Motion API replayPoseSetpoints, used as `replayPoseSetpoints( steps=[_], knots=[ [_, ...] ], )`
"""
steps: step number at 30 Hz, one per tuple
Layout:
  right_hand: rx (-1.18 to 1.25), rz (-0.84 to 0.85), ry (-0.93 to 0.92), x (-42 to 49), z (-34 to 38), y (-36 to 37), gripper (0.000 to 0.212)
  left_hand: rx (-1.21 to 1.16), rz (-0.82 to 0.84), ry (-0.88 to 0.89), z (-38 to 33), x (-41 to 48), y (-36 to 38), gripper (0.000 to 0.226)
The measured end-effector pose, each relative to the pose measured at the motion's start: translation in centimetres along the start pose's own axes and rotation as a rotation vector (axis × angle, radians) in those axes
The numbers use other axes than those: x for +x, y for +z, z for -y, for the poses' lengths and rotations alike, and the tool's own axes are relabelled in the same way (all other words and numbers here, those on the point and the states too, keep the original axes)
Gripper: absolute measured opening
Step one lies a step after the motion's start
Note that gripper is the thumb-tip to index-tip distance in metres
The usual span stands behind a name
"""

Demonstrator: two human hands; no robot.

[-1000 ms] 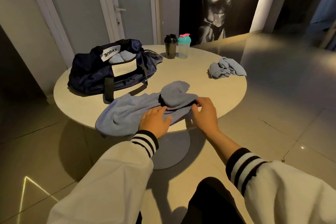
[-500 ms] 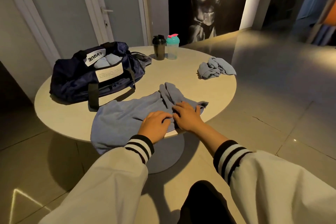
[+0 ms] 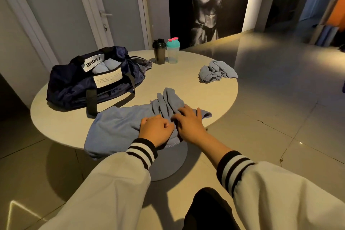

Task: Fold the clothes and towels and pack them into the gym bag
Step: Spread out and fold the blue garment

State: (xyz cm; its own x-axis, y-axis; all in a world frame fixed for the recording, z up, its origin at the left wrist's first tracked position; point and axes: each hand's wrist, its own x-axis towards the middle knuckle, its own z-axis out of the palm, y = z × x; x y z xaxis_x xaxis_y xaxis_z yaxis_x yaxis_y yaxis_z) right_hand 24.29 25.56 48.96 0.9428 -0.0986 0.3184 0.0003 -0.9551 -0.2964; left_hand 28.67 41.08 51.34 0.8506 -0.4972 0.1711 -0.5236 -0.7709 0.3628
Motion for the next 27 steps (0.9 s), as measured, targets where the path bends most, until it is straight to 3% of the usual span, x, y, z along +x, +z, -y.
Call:
replayPoseSetpoints(
  steps=[3, 7, 14, 18, 21, 24, 27],
  knots=[
    [-0.027, 0.068, 0.085, 0.2, 0.0, 0.6, 0.038, -0.172, -0.072, -0.054, 0.2, 0.4, 0.0, 0.014],
    [-0.04, 0.101, 0.133, 0.6, 0.3, -0.2, 0.037, 0.022, 0.112, -0.11, 0.7, 1.0, 0.8, 0.058],
    [-0.012, 0.106, 0.634, 2.0, -2.9, -3.9, 0.076, 0.17, 0.211, -0.193, 0.7, 3.2, 0.9, 0.058],
    [-0.035, 0.039, 0.343, 2.7, -4.0, -3.0, 0.053, 0.153, 0.158, -0.083, -1.3, 5.7, 1.2, 0.055],
    [-0.057, 0.178, 0.15, 3.5, -4.5, -1.8, 0.037, -0.025, 0.207, -0.051, -1.9, 7.6, 2.2, 0.051],
    [-0.081, 0.23, 0.24, 5.0, -6.1, -1.3, 0.04, -0.023, 0.187, -0.056, -1.0, 8.9, 3.3, 0.059],
    [-0.133, 0.292, 0.543, 6.4, -8.2, -2.5, 0.058, 0.06, 0.2, -0.116, -0.3, 9.7, 3.8, 0.067]
  ],
)
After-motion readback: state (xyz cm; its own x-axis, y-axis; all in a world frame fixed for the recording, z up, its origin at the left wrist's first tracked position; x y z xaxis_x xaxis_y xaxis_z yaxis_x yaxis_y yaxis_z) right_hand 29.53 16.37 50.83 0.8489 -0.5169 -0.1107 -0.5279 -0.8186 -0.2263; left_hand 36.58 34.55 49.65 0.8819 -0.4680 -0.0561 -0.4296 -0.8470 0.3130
